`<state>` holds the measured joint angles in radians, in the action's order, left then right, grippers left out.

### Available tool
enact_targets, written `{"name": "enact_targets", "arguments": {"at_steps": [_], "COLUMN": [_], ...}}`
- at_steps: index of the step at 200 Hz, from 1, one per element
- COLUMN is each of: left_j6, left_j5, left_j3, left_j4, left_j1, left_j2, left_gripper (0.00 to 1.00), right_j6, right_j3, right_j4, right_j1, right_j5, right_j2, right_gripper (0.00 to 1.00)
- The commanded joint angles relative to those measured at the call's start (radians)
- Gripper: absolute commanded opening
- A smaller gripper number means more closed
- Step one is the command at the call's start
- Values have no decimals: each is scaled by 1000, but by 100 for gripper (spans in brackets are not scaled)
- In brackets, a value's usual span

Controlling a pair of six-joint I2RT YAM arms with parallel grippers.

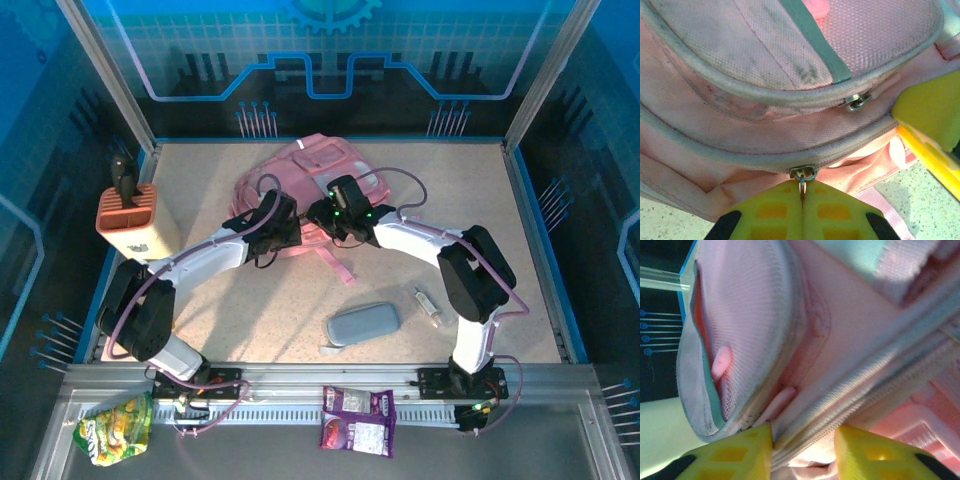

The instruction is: Pack books, pencil case, and school supplies into a backpack

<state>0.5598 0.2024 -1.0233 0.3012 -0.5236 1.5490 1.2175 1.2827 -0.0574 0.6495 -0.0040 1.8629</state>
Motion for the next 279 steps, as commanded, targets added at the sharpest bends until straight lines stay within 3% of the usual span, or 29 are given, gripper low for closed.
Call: {"name": "enact_targets", "arguments": {"at_steps": [1, 50, 96, 123, 140, 157, 206, 228, 247, 279], "left_j6": [-45, -144, -222, -222, -236, -237, -51, 17, 42, 35], "left_j5": [-16, 75, 169, 137, 42, -44, -34, -35, -16, -9], "left_j3": [11, 38, 37, 47, 59, 68, -51, -121, -202, -242], "left_j4": [6, 31, 34, 31, 19, 12, 24, -34, -21, 3], "left_j1": [-18, -18, 45, 105, 103, 65, -147, -186, -197, -201], "left_j2": [-29, -48, -36, -49, -60, -63, 33, 107, 172, 214], "left_gripper": [0, 0, 0, 0, 0, 0, 0, 0, 0, 0], "right_j6": [-22, -127, -203, -244, -288, -323, -382, -407, -395, -284], "right_j3": [6, -51, -95, -118, -90, -45, 163, 213, 140, -111], "right_j4": [20, 44, 4, 0, -39, -67, -164, -214, -196, -52], "right_j1": [3, -62, -116, -173, -216, -266, -388, -404, -387, -389], "right_j5": [53, -1, -78, -137, -161, -217, -332, -384, -425, -465], "right_j2": [19, -40, -102, -126, -125, -104, 17, 37, -4, -125], "right_gripper": [29, 0, 0, 0, 0, 0, 0, 19, 37, 47]}}
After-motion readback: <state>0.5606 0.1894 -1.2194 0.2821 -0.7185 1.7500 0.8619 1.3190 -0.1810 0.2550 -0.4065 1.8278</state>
